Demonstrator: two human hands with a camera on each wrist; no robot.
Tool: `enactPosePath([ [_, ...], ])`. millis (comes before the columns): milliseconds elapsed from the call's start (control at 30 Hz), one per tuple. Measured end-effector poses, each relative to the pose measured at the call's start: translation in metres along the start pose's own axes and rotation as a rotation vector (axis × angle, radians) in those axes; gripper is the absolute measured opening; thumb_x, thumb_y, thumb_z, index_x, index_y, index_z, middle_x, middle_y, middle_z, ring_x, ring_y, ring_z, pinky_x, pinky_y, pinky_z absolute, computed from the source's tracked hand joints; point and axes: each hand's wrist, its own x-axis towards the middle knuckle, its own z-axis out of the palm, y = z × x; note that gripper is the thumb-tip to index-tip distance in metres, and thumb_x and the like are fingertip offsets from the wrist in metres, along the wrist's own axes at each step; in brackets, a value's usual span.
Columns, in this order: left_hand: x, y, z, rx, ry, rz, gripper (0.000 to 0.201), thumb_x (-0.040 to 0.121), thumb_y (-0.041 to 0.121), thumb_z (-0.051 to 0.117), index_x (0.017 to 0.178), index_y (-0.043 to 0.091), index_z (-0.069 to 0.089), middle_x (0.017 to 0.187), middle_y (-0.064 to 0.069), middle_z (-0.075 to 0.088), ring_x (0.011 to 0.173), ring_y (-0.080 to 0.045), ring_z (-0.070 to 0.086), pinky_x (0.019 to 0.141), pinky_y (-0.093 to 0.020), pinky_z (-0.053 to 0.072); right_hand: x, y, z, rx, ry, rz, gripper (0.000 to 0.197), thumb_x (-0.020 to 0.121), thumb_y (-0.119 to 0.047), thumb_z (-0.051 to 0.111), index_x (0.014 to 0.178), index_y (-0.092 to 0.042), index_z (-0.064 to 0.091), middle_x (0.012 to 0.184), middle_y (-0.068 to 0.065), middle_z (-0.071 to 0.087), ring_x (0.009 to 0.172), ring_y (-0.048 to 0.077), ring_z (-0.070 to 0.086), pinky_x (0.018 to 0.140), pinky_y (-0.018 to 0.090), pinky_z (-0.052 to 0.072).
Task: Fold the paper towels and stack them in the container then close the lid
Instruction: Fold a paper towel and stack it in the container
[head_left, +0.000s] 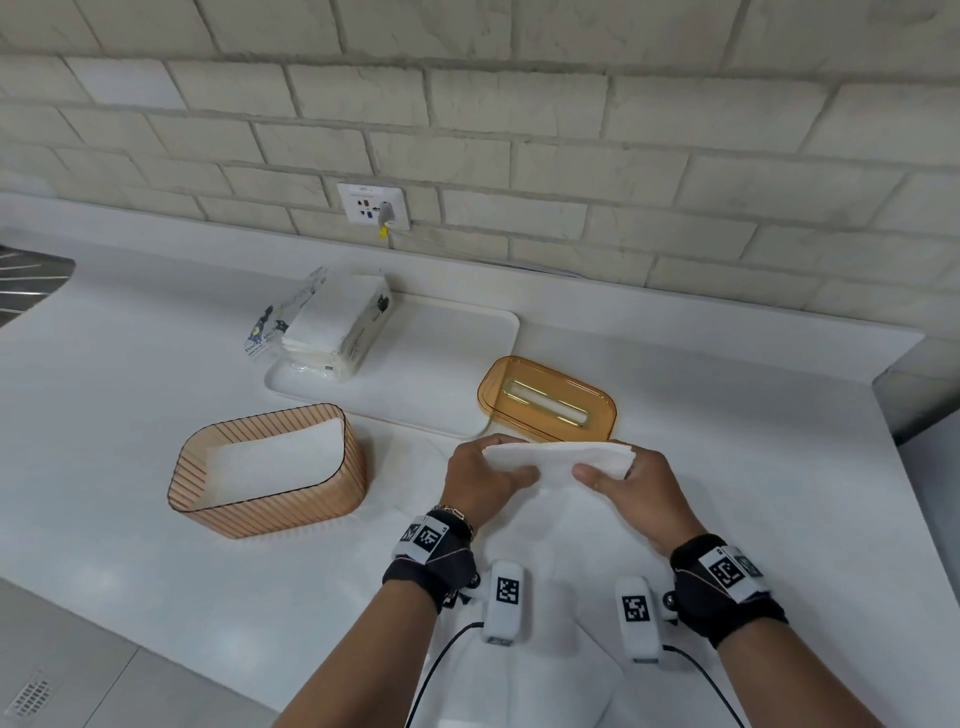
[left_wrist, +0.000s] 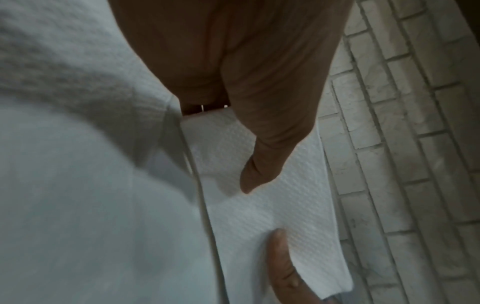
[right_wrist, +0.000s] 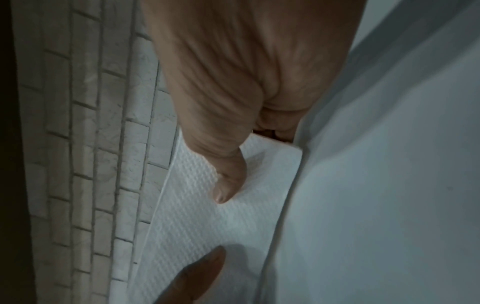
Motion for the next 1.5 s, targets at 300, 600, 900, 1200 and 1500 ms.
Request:
enactPosePath([
  [300,-0.032,0.019,-0.091,-0.151,0.067,0.058,0.022,0.088,0.020,0.084,0.069,0.023,0.074,0.061,0.011,0.062,0.055,-0.011,0.063,0.060,-0.042,0.065,-0.003,-0.052,0.032,0.205,-0.181,-0.020,0.024,0.089,-0.013,0.082,0.112,-0.019,0.078,0.105,-0.008,0.082,0.099,0.009,0.078,0.078,0.017,0.060],
  [600,-0.053,-0.019,-0.259,-0.146,0.547,-0.047,0.013,0.099,0.016,0.070,0.098,0.004,0.077,0.087,-0.013,0.067,0.047,-0.017,0.057,0.052,-0.024,0.056,0.004,-0.042,0.117,-0.472,-0.341,-0.133,0.056,0.081,-0.045,0.088,0.129,-0.030,0.065,0.130,-0.012,0.065,0.122,0.010,0.062,0.102,0.030,0.051],
  [900,-0.039,-0.045,-0.291,-0.110,0.585,-0.204,0.007,0.094,0.002,0.071,0.090,-0.003,0.073,0.095,-0.014,0.073,0.062,-0.024,0.074,0.062,-0.030,0.066,0.011,-0.033,0.158,-0.957,-0.265,-0.188,0.101,0.072,-0.063,0.084,0.152,-0.019,0.041,0.145,0.005,0.053,0.133,0.027,0.048,0.109,0.038,0.044],
  [1200,-0.035,-0.024,-0.282,0.347,0.547,-0.329,0.015,0.087,0.004,0.070,0.098,0.008,0.079,0.102,-0.010,0.072,0.105,-0.031,0.067,0.083,-0.029,0.049,0.016,-0.041,0.145,-0.844,-0.357,-0.009,0.063,0.067,-0.054,0.092,0.111,-0.017,0.068,0.114,0.000,0.073,0.108,0.023,0.069,0.093,0.037,0.057],
  [1500,-0.029,-0.026,-0.272,0.521,0.556,-0.335,0.044,0.093,0.003,0.060,0.138,0.003,0.059,0.138,-0.023,0.060,0.128,-0.040,0.059,0.101,-0.041,0.051,0.018,-0.043,0.125,-0.723,-0.479,0.063,0.048,0.060,-0.024,0.101,0.099,-0.015,0.074,0.096,-0.004,0.077,0.094,0.016,0.072,0.075,0.027,0.056],
])
